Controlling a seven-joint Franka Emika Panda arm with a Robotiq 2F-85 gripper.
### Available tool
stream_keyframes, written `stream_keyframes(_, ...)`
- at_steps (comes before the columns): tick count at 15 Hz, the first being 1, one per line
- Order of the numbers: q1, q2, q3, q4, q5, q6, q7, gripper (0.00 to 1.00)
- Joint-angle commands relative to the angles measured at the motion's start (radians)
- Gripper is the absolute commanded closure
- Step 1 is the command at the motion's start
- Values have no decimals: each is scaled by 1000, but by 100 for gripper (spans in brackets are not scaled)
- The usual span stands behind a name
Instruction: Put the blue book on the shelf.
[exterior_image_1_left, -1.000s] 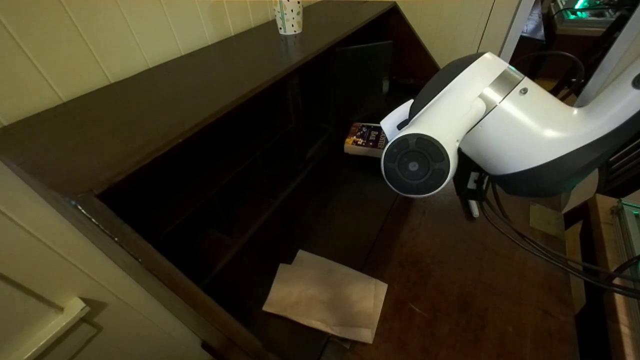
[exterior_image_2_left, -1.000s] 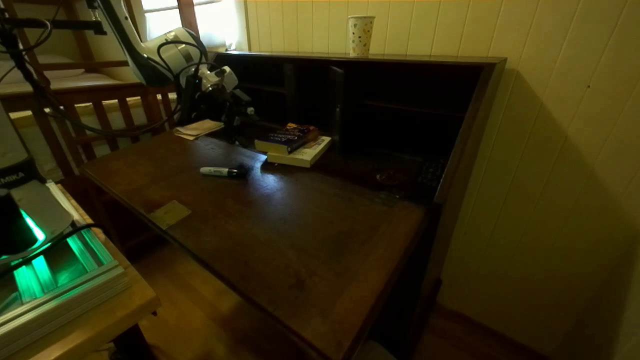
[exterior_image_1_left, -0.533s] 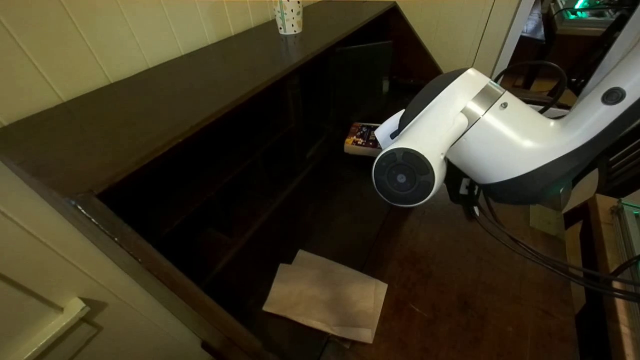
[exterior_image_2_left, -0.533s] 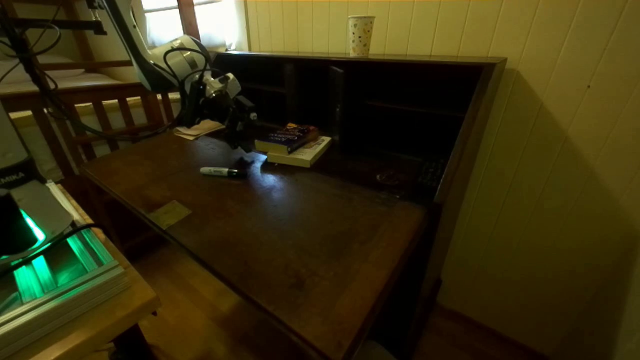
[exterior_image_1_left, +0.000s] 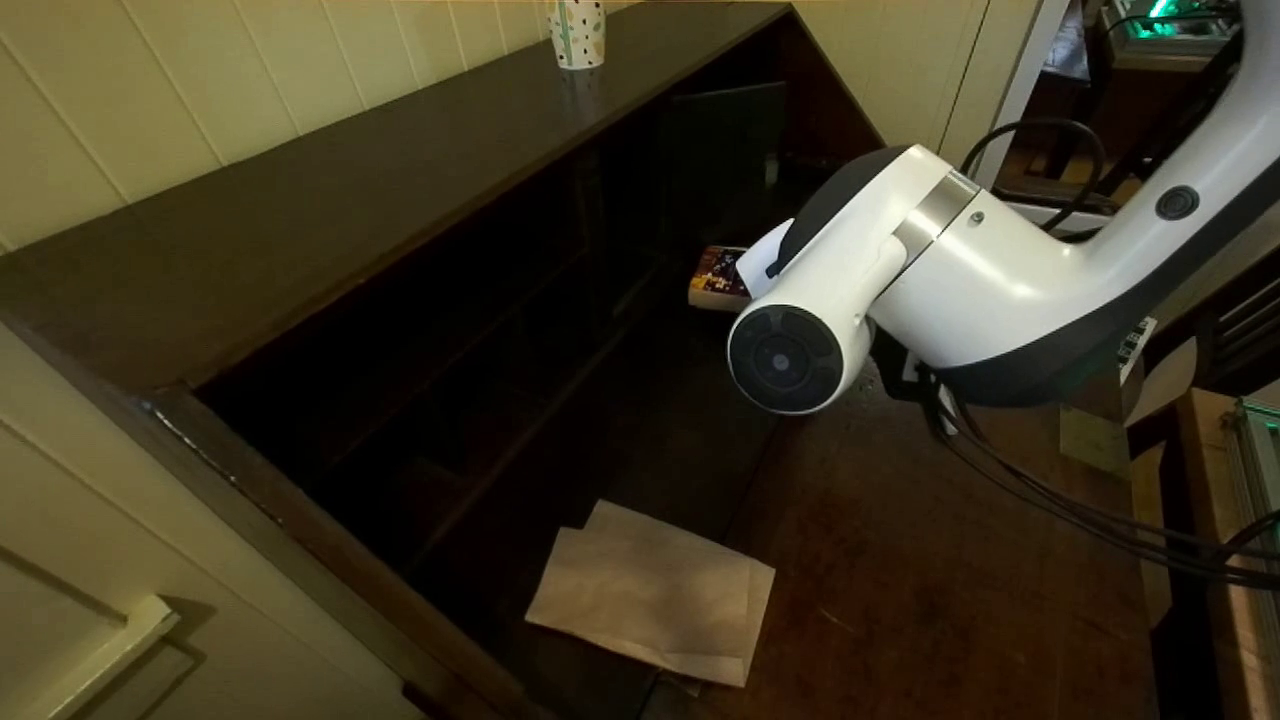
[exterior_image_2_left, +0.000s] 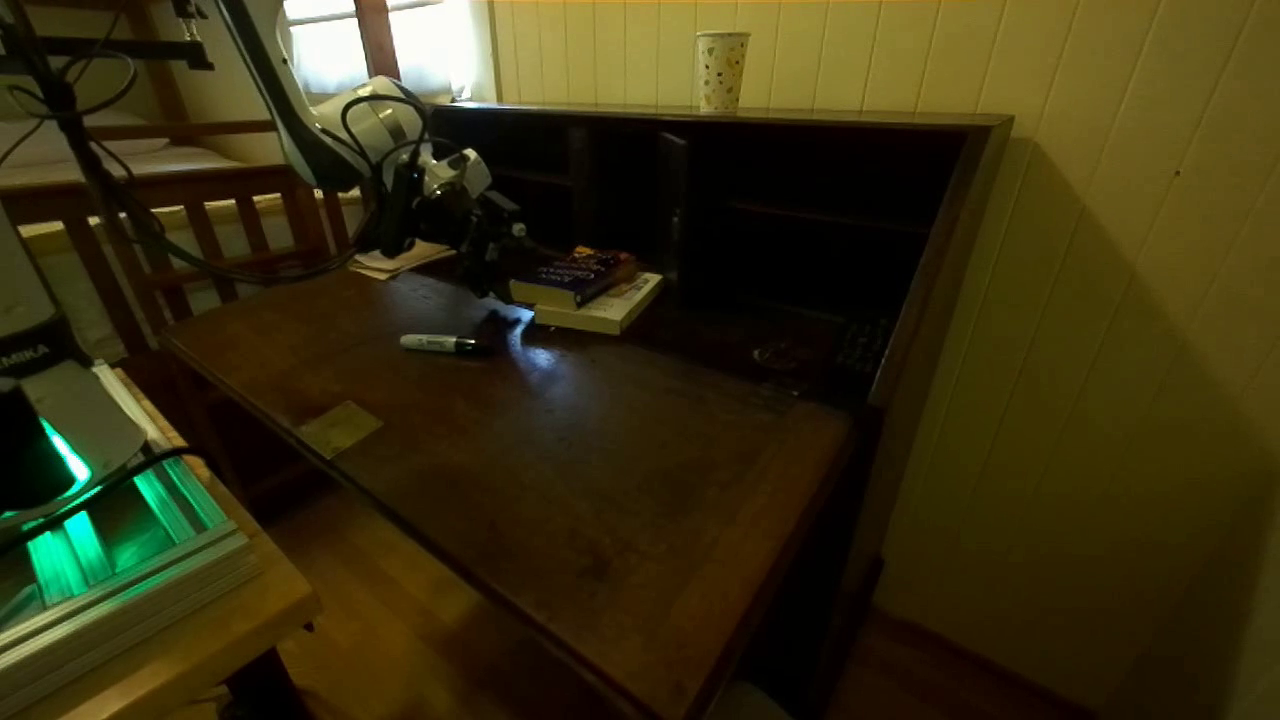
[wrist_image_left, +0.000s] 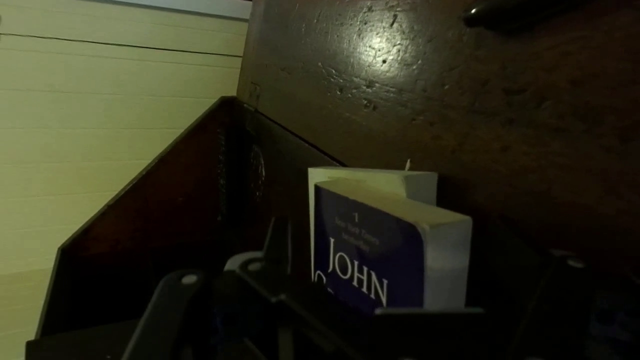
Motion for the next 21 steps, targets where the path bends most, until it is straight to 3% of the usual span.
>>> stream_keyframes(1, 13, 49, -14, 43, -42, -29, -12, 0)
stream_keyframes(16, 11, 116, -18, 110, -94, -80, -29, 1)
stream_keyframes(20, 8, 127, -18, 117, -97, -80, -34, 22)
stream_keyframes(21, 8, 128, -18, 118, -97, -80, -35, 35)
